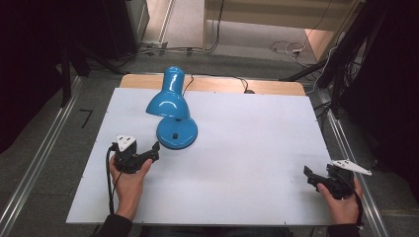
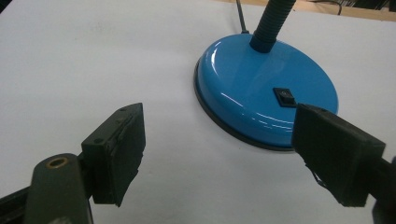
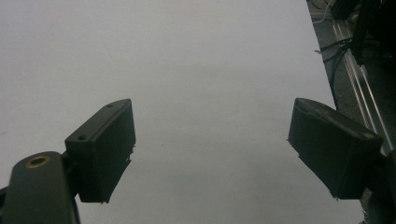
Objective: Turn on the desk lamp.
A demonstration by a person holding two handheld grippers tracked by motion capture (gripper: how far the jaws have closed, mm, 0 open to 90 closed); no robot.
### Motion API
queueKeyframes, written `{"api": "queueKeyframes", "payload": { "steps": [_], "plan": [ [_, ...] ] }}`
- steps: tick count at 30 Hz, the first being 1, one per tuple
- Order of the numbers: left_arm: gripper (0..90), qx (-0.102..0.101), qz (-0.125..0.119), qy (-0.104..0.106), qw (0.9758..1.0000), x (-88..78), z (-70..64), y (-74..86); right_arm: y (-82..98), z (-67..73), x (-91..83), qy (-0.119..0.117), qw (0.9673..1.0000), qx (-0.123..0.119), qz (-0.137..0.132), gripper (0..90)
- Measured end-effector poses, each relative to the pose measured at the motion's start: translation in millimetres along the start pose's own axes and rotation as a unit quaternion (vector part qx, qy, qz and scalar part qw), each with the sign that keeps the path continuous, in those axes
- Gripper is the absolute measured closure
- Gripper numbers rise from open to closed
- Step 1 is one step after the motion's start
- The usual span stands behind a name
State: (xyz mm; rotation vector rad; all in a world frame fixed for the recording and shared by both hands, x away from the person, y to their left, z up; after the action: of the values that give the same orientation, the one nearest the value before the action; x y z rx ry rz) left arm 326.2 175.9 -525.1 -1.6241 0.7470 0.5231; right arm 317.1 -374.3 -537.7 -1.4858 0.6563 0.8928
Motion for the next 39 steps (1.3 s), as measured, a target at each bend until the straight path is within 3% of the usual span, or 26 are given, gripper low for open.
{"api": "queueKeyframes", "payload": {
  "steps": [39],
  "plan": [
    [20.4,0.000,0.002,0.013,0.9999,12.2,-11.5,-8.6,0.3,-1.0,-0.2,-0.001,1.0000,0.003,0.000,13.5]
  ]
}}
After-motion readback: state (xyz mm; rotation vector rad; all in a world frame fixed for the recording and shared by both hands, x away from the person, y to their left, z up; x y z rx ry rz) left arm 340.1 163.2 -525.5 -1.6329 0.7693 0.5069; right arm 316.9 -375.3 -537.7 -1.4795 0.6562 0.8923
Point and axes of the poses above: each handheld gripper's, and its own axes: x roughly forward along the jaws, y roughly out of its underside, z roughly to its left, the point moved 7 cm from there along x, roughly forward along the jaws, and after that the axes turned 15 degrees about z, right-handed, at the moved point
